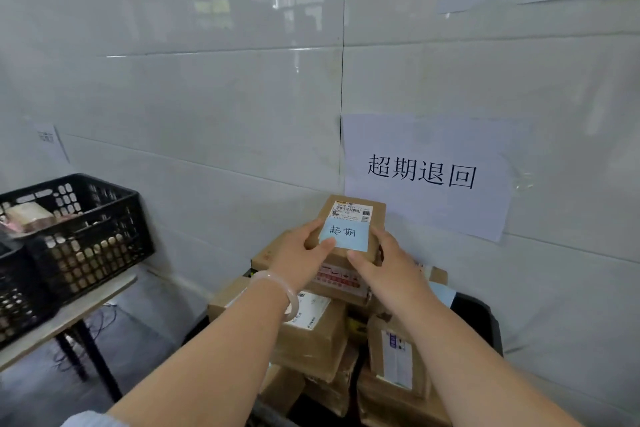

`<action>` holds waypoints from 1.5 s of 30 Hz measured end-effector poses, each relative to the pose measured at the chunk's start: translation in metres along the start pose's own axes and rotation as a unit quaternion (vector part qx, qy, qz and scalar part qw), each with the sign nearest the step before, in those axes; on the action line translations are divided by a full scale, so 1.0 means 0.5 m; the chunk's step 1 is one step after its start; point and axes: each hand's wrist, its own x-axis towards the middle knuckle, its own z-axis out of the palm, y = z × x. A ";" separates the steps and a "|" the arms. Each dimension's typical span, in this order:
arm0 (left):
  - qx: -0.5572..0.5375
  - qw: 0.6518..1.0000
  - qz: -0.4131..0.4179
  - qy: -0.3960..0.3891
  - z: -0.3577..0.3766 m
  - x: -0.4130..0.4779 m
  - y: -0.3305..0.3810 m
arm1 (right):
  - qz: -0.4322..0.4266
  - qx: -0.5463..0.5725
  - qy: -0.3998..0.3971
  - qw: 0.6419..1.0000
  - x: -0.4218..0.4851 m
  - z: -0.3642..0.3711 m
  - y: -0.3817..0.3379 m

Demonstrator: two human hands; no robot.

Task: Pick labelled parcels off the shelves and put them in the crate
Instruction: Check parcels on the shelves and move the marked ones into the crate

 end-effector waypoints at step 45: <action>0.344 0.736 -0.485 0.324 -0.879 -0.957 -0.798 | -0.625 -0.231 -0.486 0.565 -0.630 1.225 -0.612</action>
